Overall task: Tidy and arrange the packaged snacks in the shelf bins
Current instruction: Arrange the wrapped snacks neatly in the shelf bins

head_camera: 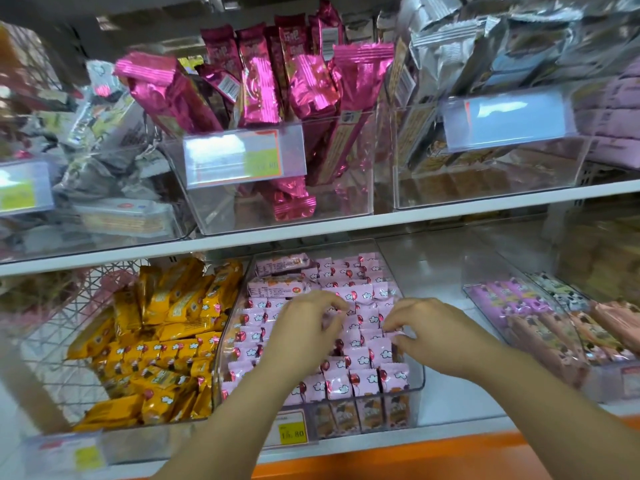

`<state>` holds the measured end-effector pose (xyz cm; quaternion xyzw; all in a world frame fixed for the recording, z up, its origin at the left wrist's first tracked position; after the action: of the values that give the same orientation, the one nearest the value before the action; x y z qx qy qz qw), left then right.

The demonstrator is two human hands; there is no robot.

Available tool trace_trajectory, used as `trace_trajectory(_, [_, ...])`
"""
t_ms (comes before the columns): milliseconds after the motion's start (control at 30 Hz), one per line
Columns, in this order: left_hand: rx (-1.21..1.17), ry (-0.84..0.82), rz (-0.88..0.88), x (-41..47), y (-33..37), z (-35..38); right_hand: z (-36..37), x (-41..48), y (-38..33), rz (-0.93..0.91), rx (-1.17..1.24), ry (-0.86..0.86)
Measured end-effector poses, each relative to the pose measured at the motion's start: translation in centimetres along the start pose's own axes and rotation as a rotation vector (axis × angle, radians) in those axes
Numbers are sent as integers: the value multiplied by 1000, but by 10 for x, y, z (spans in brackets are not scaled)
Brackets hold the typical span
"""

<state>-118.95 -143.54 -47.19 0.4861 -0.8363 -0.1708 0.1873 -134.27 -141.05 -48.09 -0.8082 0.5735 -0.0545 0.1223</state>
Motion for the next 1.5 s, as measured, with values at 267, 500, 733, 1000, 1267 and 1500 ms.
trace_trajectory(267, [297,72,-365,34,-59,-32,-15,-4,11,24,187,127])
trace_trajectory(500, [378,79,-357,35,-63,-36,-17,-4,11,22,240,122])
trace_trajectory(733, [119,172,97,10,8,-26,-27,-7,7,35,496,258])
trace_trajectory(1000, [-221,48,170,5,23,-10,-22,-3,4,-22,854,347])
trace_trajectory(1267, [-276,237,-259,46,-72,-38,-20,3,27,91,1042,528])
trace_trajectory(1500, [-339,201,-428,78,-111,-25,-15,11,31,122,1041,513])
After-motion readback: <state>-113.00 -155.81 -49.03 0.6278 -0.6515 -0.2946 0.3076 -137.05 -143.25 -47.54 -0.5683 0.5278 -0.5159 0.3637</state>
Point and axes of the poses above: each hand's wrist, its own x-axis towards the middle knuckle, its own z-axis out of the palm, y = z × x, the point moved 8 cm from there along x, towards the middle knuckle, and after that the axes turned 13 degrees about -y, right-handed, at the moved point
